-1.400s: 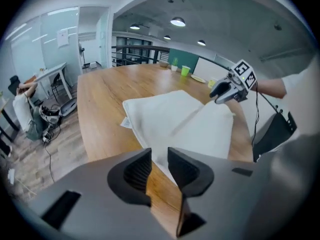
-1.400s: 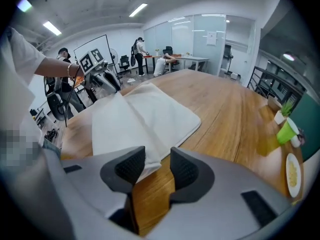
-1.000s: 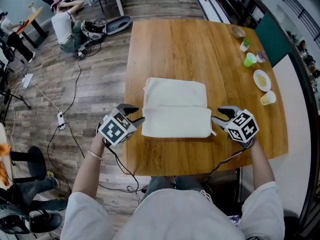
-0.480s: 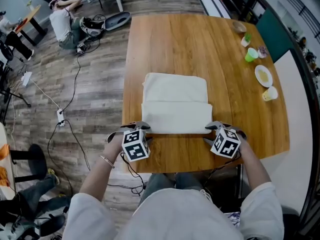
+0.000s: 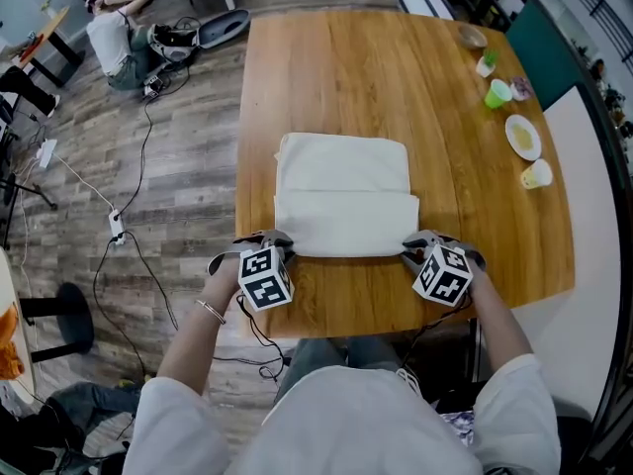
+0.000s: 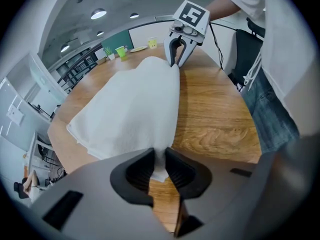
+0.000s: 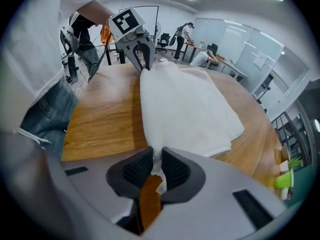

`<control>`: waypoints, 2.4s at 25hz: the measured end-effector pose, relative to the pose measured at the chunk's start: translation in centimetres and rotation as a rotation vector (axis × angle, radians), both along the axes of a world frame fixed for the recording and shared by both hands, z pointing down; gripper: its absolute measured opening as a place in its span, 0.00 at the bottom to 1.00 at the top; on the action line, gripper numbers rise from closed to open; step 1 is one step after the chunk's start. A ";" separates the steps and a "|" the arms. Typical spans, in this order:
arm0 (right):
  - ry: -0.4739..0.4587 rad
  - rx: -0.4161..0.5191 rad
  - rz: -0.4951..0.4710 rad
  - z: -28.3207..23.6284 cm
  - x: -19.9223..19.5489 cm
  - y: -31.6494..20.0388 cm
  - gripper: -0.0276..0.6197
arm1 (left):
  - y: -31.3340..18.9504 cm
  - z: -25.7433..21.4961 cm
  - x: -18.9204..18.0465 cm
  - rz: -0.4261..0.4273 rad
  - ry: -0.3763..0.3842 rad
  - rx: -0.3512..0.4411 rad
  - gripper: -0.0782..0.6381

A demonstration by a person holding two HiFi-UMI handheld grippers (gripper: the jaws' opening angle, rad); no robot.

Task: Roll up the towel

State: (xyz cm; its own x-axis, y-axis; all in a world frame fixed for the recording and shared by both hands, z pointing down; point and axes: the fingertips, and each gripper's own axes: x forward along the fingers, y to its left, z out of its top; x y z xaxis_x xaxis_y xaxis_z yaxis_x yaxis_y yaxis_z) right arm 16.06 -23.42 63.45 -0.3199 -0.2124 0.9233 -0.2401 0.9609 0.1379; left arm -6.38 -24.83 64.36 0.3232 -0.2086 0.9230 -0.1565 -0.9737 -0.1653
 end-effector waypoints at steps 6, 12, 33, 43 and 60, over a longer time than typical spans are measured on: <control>-0.029 -0.039 0.041 -0.7 -0.2 1.2 0.09 | 1.1 -0.9 -0.5 -0.075 0.063 -0.034 0.16; -0.066 -0.195 0.019 -2.5 -0.5 7.5 0.09 | 7.6 -2.9 -0.8 -0.022 0.061 -0.166 0.15; -0.157 -0.099 0.147 -10.4 0.4 -4.6 0.09 | -6.9 -9.6 0.2 -0.127 0.119 -0.105 0.16; -0.150 -0.117 0.294 -5.3 1.3 -10.7 0.10 | -12.5 -4.8 0.7 -0.262 0.094 -0.090 0.16; -0.177 -0.057 0.447 -2.4 2.0 -12.7 0.19 | -14.3 -2.7 -0.1 -0.446 0.153 -0.149 0.19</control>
State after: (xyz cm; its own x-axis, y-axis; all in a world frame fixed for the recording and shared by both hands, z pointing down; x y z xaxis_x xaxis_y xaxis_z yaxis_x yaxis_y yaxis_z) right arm 18.07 -36.13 61.02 -0.3624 -0.3159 0.8769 -0.6459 0.7634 0.0080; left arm -6.48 -39.17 61.65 0.3669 -0.2269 0.9022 -0.5748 -0.8178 0.0281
